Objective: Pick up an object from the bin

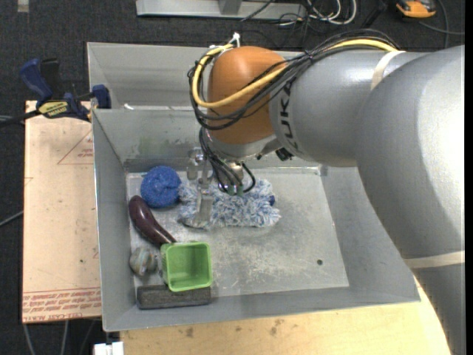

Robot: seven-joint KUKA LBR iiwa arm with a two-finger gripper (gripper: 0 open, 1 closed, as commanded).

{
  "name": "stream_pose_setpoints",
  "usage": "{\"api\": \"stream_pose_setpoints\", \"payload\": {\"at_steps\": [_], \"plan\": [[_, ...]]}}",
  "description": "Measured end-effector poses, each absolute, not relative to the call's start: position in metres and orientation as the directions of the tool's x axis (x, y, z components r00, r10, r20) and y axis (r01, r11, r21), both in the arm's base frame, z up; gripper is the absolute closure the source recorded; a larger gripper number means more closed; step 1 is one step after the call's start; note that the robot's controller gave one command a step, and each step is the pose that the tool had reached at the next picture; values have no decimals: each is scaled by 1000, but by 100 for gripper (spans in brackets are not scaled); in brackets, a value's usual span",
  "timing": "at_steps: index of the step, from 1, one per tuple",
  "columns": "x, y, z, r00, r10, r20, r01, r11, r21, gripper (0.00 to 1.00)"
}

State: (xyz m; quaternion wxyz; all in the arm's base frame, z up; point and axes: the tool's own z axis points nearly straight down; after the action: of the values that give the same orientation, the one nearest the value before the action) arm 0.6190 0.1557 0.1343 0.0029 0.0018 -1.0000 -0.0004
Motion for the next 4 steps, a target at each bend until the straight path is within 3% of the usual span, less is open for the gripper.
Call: {"api": "stream_pose_setpoints", "payload": {"at_steps": [1,2,3,4], "plan": [[620,155,139,-1000,-1,-1,-1,1000,2,0],[619,131,117,-1000,0,-4,0,1000,3,0],[625,109,76,-1000,29,0,29,1000,2,100],[625,109,76,-1000,29,0,29,1000,2,100]]}}
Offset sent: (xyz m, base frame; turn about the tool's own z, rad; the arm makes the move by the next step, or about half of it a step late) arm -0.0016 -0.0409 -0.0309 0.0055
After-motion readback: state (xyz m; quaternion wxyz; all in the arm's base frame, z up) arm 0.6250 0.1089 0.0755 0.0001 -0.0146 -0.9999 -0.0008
